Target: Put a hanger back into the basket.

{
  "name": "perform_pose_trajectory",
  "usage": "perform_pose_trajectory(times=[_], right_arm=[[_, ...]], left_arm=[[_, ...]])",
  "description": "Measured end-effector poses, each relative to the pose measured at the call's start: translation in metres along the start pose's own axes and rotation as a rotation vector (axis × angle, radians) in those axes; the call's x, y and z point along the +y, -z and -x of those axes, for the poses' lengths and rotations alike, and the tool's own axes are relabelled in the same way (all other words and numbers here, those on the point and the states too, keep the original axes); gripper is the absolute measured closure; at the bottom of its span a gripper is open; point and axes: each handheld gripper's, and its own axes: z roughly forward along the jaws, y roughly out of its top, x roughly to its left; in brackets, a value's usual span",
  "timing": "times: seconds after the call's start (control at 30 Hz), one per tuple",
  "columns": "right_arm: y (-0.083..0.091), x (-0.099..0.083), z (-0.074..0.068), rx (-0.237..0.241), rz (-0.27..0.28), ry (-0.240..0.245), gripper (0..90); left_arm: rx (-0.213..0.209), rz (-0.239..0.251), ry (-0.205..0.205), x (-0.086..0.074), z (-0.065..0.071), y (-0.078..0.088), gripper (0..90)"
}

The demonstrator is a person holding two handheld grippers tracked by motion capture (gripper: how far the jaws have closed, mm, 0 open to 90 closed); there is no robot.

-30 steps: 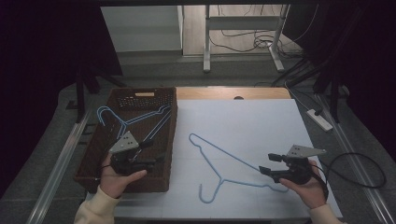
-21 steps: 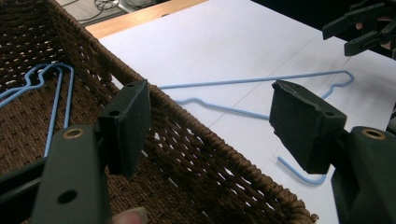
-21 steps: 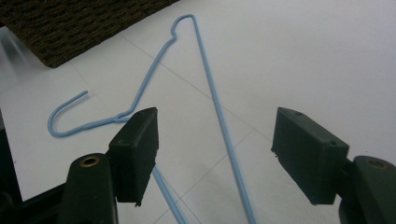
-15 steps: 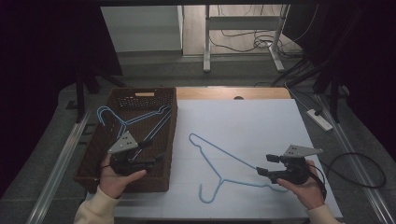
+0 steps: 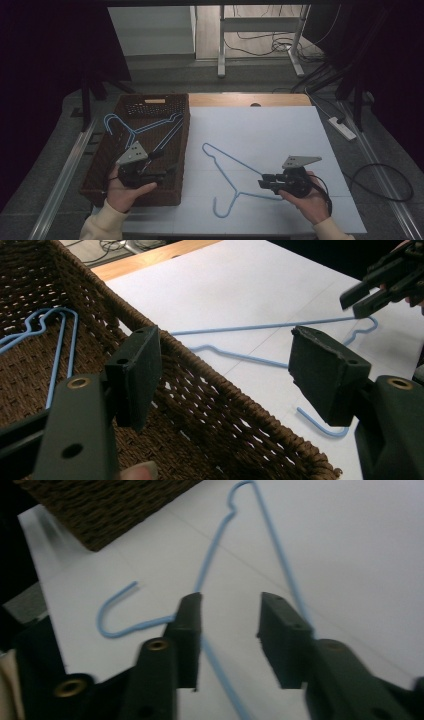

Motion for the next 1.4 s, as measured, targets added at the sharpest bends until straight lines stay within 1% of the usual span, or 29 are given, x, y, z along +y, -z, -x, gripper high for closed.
perform_pose_trajectory(times=[0.03, 0.07, 0.1, 0.17, 0.37, 0.4, 0.43, 0.47, 0.57, 0.7, 0.83, 0.9, 0.93, 1.03, 1.17, 1.2, 1.4], right_arm=[[0.000, 0.000, 0.000, 0.000, 0.000, 0.000, 73.9], [-0.004, 0.001, -0.003, 0.003, -0.013, 0.003, 79.5], [-0.012, 0.003, -0.009, 0.032, -0.030, -0.006, 87.2], [-0.019, 0.005, -0.013, 0.046, -0.049, -0.008, 90.0], [-0.049, 0.009, -0.034, 0.105, -0.139, 0.023, 90.0], [-0.056, 0.009, -0.040, 0.114, -0.165, 0.039, 90.0], [-0.061, 0.009, -0.043, 0.121, -0.180, 0.042, 90.0], [-0.068, 0.009, -0.049, 0.130, -0.207, 0.054, 90.0], [-0.083, 0.009, -0.062, 0.143, -0.258, 0.092, 90.0], [-0.097, 0.006, -0.074, 0.137, -0.314, 0.137, 90.0], [-0.102, 0.004, -0.080, 0.151, -0.342, 0.159, 90.0], [-0.104, 0.002, -0.083, 0.150, -0.362, 0.171, 90.0], [-0.105, 0.002, -0.084, 0.145, -0.367, 0.175, 90.0], [-0.104, 0.002, -0.083, 0.151, -0.381, 0.176, 90.0], [-0.097, -0.002, -0.080, 0.153, -0.398, 0.177, 90.0], [-0.094, -0.003, -0.079, 0.156, -0.402, 0.171, 90.0], [-0.079, -0.010, -0.072, 0.148, -0.435, 0.166, 90.0]], left_arm=[[-0.001, -0.001, 0.000, 0.000, 0.000, 0.000, 30.0], [-0.001, -0.002, 0.001, 0.000, 0.000, -0.001, 30.0], [-0.001, -0.004, 0.001, -0.001, -0.001, -0.001, 30.0], [0.000, -0.004, 0.002, -0.001, -0.001, -0.001, 30.0], [0.000, -0.005, 0.003, -0.001, -0.001, -0.001, 30.0], [0.001, -0.005, 0.003, -0.001, -0.001, -0.001, 30.0], [0.001, -0.005, 0.004, -0.001, -0.001, -0.001, 30.0], [0.000, -0.006, 0.003, -0.002, -0.001, -0.001, 30.0], [-0.002, -0.009, 0.002, -0.002, 0.000, -0.002, 30.0], [-0.003, -0.013, 0.001, -0.003, 0.000, -0.003, 30.0], [-0.003, -0.016, 0.002, -0.003, -0.001, -0.004, 30.0], [-0.003, -0.017, 0.003, -0.004, -0.001, -0.004, 30.0], [-0.002, -0.017, 0.003, -0.004, 0.000, -0.004, 30.0], [-0.002, -0.017, 0.002, -0.003, 0.000, -0.004, 30.0], [-0.001, -0.017, 0.004, -0.004, 0.000, -0.004, 30.0], [-0.002, -0.018, 0.004, -0.004, 0.000, -0.004, 30.0], [-0.002, -0.021, 0.005, -0.004, 0.000, -0.005, 30.0]])
